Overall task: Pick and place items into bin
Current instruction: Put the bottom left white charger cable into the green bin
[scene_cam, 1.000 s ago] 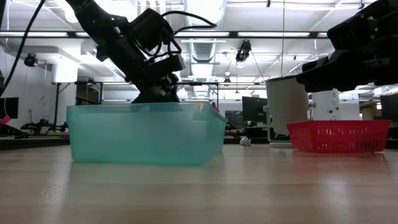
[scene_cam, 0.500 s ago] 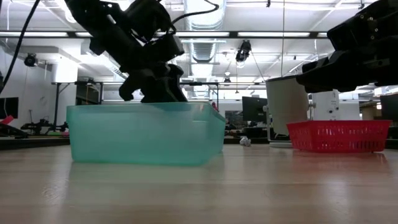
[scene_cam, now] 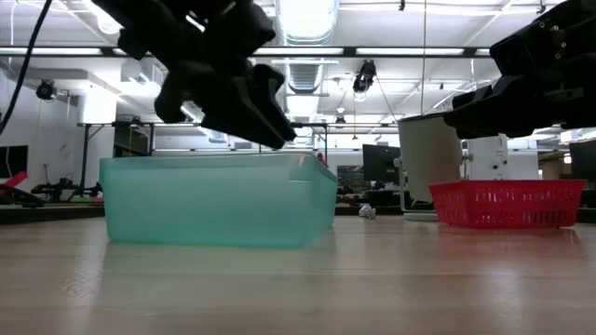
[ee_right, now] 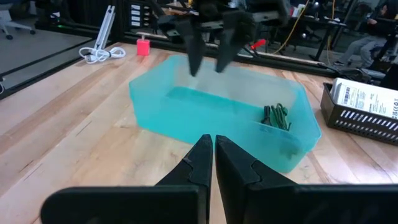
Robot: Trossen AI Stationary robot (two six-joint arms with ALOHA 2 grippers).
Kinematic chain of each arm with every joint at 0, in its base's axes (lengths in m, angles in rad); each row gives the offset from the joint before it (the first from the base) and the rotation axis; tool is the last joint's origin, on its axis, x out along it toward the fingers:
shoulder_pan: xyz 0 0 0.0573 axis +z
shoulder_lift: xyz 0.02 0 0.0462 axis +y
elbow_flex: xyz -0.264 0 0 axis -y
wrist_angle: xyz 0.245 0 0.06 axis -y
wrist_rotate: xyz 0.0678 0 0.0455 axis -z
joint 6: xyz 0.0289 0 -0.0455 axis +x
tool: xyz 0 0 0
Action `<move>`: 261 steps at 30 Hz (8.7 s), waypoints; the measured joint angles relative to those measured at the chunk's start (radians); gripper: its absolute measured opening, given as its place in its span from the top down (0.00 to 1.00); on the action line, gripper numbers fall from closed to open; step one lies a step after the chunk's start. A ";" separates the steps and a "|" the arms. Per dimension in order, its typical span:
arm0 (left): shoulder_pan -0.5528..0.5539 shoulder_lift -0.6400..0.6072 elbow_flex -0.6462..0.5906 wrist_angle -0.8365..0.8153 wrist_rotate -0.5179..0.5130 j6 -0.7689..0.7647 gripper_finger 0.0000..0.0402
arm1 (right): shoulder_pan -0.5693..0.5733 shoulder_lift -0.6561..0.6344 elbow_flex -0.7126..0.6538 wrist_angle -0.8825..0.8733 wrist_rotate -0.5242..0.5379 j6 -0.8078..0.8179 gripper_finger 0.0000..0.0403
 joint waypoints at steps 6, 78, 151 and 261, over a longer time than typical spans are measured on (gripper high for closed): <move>-0.078 0.000 0.016 0.000 0.000 0.000 0.62 | 0.000 0.000 0.000 0.000 0.000 0.000 0.98; -0.647 -0.075 0.015 -0.219 0.153 -1.016 0.62 | 0.000 0.000 0.000 -0.071 0.000 0.035 0.98; -0.812 0.012 -0.021 -0.334 0.102 -1.447 0.62 | 0.000 0.000 0.000 -0.023 0.001 0.023 0.98; -0.394 -0.088 0.125 -0.486 0.002 -0.263 0.95 | 0.000 0.000 0.000 0.008 0.000 -0.049 0.98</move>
